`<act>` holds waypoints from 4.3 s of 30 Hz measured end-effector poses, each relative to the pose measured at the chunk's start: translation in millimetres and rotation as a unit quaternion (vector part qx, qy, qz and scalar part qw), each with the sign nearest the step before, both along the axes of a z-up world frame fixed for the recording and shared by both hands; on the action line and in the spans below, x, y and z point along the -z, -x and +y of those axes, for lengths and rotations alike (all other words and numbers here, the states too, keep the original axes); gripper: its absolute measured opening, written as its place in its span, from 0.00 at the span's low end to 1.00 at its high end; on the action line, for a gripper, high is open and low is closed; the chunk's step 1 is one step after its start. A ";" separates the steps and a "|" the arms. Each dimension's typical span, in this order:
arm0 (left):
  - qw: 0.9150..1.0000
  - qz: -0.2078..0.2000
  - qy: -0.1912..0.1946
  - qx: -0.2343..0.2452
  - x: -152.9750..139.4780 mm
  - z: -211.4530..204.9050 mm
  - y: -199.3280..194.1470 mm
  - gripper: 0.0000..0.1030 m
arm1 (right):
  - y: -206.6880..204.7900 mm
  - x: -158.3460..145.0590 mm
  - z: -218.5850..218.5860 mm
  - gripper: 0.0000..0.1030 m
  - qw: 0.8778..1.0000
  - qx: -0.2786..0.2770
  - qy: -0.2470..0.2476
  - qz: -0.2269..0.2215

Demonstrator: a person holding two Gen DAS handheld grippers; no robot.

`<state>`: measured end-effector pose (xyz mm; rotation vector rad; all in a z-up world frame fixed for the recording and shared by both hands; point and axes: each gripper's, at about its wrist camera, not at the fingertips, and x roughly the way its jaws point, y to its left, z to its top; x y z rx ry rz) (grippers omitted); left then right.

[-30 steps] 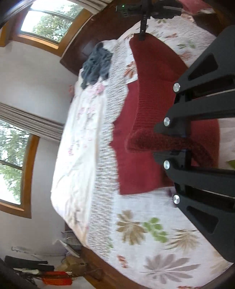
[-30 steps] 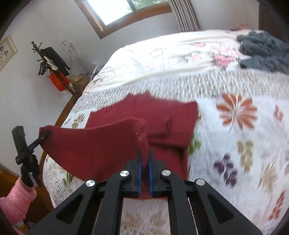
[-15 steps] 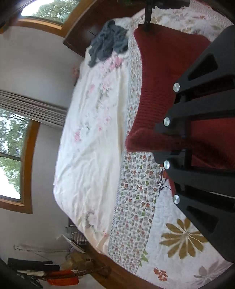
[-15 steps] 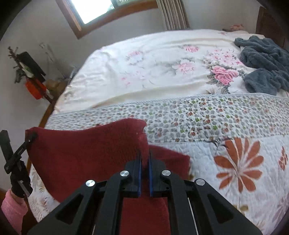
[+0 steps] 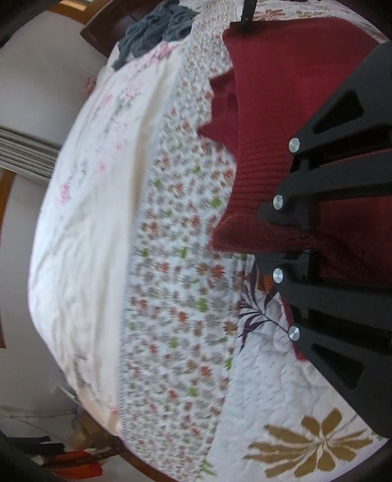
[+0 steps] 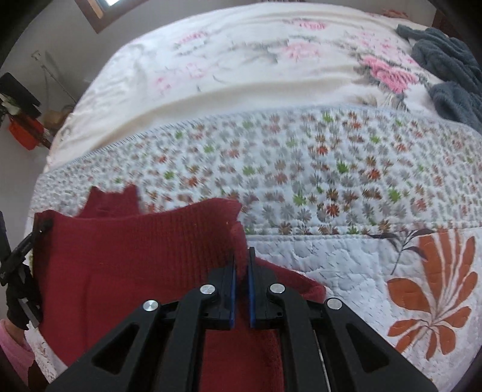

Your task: Fold small clothes

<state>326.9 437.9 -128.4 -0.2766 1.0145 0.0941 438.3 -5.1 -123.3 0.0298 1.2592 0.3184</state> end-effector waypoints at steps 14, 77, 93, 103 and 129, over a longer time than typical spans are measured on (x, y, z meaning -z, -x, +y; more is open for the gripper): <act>0.996 -0.037 0.041 -0.074 -46.8 47.0 52.2 0.38 | 53.9 -12.8 -48.2 0.31 0.999 0.022 -0.027 0.026; 0.991 0.050 0.092 0.078 -15.9 -100.7 104.9 0.52 | 107.0 0.6 -108.2 0.40 0.990 0.057 -0.101 0.082; 0.990 0.054 0.095 0.094 -1.3 -109.2 102.3 0.53 | 108.9 47.1 -110.1 0.20 0.968 0.068 -0.202 0.132; 0.989 0.052 0.098 0.098 2.5 -107.7 102.7 0.53 | 108.3 52.8 -106.2 0.17 0.968 0.079 -0.201 0.131; 0.985 0.017 0.163 0.047 -46.8 -34.4 134.8 0.53 | 125.0 -50.1 123.4 0.14 0.992 -0.076 -0.067 0.073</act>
